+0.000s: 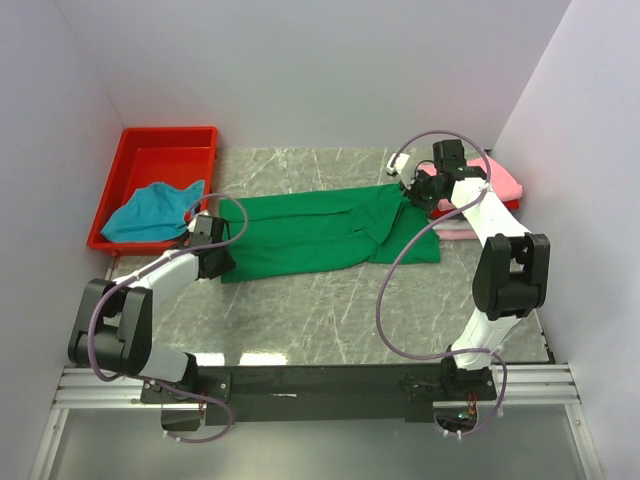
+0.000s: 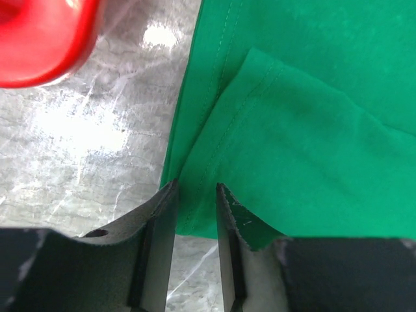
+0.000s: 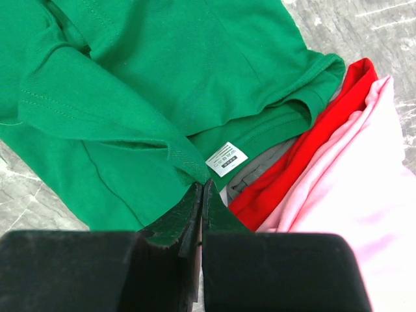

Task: Fold and stack the t-shirts
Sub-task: Fold the tshirt

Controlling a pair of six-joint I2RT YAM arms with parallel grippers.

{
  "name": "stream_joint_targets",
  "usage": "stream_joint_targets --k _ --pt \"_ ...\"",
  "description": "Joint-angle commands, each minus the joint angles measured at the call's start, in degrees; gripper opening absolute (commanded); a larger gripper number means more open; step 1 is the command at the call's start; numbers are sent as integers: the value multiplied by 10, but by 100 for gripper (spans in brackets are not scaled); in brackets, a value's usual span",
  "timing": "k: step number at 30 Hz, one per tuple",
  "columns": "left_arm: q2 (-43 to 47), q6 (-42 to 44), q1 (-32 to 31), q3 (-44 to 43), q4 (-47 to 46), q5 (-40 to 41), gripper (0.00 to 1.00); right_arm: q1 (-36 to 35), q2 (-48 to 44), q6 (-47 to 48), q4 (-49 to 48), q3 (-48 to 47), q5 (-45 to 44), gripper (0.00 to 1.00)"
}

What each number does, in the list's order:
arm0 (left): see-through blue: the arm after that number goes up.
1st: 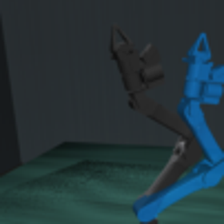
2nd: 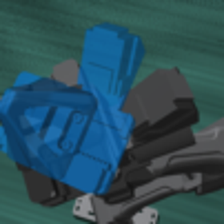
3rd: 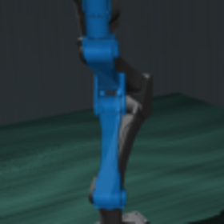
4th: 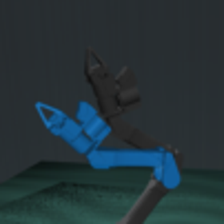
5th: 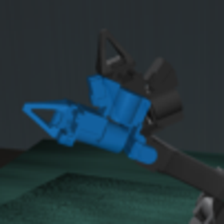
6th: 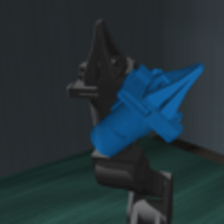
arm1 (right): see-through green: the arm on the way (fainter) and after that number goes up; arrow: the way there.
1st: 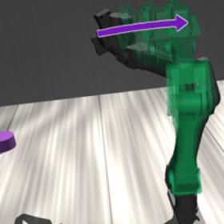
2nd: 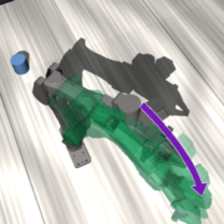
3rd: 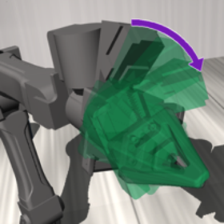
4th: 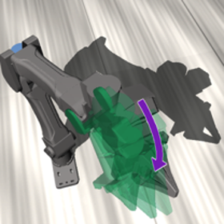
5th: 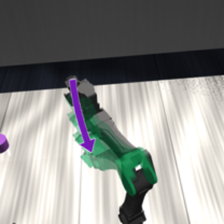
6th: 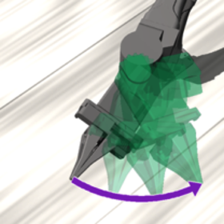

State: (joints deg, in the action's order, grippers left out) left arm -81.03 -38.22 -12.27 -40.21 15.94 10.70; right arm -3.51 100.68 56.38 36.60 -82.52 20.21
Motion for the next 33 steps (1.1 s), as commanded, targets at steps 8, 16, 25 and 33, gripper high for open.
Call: stream_joint_targets --k 8,16,25,33 --pt "-1 -11 -4 -6 6 13 20 -4 -6 -3 -8 -18 10 0" --pt "13 -27 -4 10 10 20 0 -4 -9 -2 -6 -21 11 0" --pt "97 -124 -3 57 58 61 0 -9 -1 -4 2 -40 12 0" --pt "109 -164 -3 86 59 52 0 -37 21 -9 -3 -58 -13 0"
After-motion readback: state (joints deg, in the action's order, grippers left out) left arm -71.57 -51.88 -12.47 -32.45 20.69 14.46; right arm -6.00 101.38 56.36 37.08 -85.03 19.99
